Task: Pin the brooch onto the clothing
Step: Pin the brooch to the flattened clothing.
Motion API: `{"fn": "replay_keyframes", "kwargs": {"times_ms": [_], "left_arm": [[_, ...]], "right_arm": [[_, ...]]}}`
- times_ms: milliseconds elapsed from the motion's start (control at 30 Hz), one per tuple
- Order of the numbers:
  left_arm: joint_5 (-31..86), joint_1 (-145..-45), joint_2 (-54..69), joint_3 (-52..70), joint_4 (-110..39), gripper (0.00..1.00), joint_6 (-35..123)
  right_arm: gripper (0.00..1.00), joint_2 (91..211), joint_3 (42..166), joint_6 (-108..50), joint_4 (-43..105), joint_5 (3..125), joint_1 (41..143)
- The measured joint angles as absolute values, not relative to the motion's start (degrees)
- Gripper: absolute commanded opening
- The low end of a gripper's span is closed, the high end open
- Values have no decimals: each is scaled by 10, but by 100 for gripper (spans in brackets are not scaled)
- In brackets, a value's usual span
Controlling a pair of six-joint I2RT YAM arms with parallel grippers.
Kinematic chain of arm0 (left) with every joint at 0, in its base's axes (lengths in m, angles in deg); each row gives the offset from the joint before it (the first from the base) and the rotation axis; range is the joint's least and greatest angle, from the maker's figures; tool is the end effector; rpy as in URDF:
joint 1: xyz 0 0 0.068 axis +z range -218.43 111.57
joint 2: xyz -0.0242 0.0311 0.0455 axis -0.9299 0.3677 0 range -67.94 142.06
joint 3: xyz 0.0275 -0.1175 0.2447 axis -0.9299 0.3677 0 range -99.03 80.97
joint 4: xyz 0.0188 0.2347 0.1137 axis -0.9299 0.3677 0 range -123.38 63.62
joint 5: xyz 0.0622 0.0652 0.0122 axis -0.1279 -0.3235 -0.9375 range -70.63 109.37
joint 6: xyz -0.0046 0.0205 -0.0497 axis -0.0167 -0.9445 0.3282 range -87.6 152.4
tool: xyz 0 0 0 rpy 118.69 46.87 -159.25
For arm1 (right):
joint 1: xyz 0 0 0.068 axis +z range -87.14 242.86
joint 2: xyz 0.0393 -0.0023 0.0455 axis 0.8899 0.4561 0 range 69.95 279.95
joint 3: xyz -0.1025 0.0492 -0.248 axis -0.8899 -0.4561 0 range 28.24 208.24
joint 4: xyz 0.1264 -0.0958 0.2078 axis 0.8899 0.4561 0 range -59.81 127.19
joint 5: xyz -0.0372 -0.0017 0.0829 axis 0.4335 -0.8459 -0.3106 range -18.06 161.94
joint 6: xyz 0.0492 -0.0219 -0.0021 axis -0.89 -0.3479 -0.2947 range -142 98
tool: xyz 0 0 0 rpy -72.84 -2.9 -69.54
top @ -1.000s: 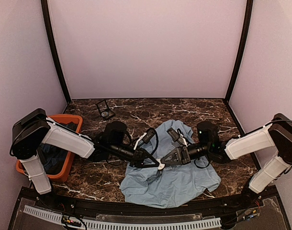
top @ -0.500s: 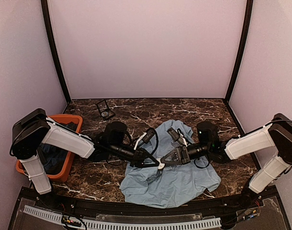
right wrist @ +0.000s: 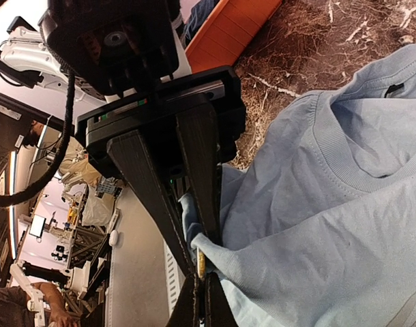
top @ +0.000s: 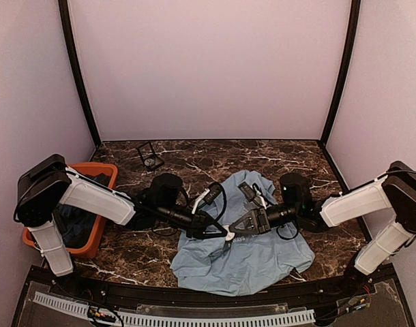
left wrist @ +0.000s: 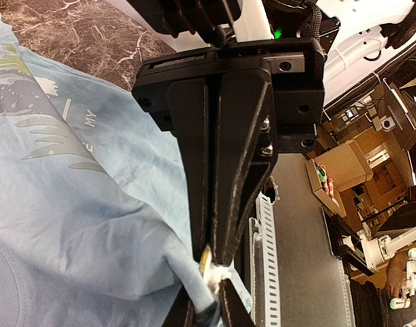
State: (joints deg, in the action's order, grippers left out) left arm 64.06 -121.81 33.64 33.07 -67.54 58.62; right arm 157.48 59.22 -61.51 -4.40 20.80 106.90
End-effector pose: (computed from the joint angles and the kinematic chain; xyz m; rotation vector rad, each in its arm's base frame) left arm 0.1948 -0.3039 0.1770 1.0853 1.8973 -1.6122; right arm 0.1842 0.2167 0.1699 -0.7833 2.1330 1.7440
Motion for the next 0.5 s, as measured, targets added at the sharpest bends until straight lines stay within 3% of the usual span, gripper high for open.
{"fn": "replay_keyframes", "kwargs": {"times_ms": [367,500], "left_arm": [[615,-1220,336,326,-650,10,569],[620,-1220,336,323,-641,30,561]], "right_arm": [[0,1581,594,-612,-38,212,1069],[0,1582,598,-602,-24,213,1069]]}}
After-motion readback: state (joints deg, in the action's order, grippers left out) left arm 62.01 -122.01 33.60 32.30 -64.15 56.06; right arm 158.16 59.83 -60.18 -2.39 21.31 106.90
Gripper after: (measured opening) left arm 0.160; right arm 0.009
